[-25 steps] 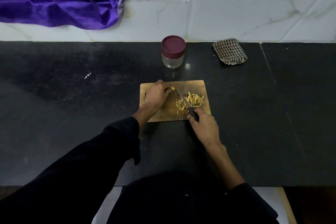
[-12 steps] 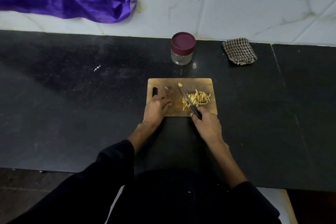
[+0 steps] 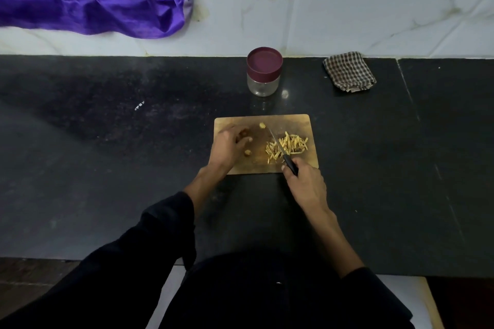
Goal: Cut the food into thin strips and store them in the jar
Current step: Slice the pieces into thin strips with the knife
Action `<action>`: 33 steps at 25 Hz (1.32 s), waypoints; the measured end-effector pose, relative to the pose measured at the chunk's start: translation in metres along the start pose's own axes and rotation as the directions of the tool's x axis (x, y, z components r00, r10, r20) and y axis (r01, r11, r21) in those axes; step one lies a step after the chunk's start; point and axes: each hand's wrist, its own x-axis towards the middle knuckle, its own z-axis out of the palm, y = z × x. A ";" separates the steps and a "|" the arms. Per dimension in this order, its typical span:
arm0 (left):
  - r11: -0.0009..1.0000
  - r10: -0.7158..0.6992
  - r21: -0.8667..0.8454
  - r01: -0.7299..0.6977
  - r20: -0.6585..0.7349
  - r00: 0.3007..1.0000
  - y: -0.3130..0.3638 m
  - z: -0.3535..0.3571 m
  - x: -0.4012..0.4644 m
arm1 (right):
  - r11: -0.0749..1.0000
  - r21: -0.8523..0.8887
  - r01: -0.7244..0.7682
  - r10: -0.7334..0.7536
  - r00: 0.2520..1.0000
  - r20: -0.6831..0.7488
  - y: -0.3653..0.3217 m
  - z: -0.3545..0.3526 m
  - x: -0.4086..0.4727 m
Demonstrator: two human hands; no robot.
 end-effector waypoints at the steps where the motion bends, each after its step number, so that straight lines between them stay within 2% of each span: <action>1: 0.999 0.012 0.037 -0.012 0.003 1.000 0.005 0.003 0.011 | 1.000 0.008 -0.008 0.008 1.000 -0.004 0.001 -0.001 0.002; 8: 0.973 -0.107 0.208 0.097 0.037 0.994 0.014 0.035 0.051 | 0.999 0.033 -0.020 0.020 1.000 -0.013 0.006 -0.005 0.008; 10: 0.972 -0.091 0.218 0.084 0.023 0.996 0.015 0.036 0.051 | 0.999 0.039 -0.018 0.018 1.000 -0.011 0.006 -0.004 0.009; 14: 0.992 -0.068 0.104 0.065 0.024 0.997 0.024 0.025 0.047 | 0.999 0.051 -0.010 0.009 1.000 0.004 0.005 -0.004 0.008; 17: 0.985 -0.132 -0.102 0.137 0.046 0.990 0.023 0.009 0.028 | 1.000 0.030 -0.001 0.001 1.000 0.003 0.004 -0.003 0.005; 21: 0.931 -0.246 -0.272 0.245 0.030 0.969 -0.002 -0.008 -0.011 | 1.000 0.000 0.011 -0.011 1.000 -0.011 0.003 -0.001 -0.001; 24: 0.909 -0.313 -0.274 0.315 0.053 0.948 -0.013 -0.008 -0.024 | 1.000 -0.013 0.018 -0.018 1.000 -0.003 0.002 0.001 -0.005; 29: 0.930 -0.294 -0.202 0.307 0.096 0.951 -0.008 -0.001 -0.019 | 0.999 -0.025 0.024 -0.023 1.000 0.004 0.000 0.003 -0.009; 33: 0.925 -0.315 -0.203 0.321 0.060 0.947 -0.002 0.003 -0.016 | 1.000 -0.023 0.020 -0.020 1.000 0.003 0.001 0.003 -0.009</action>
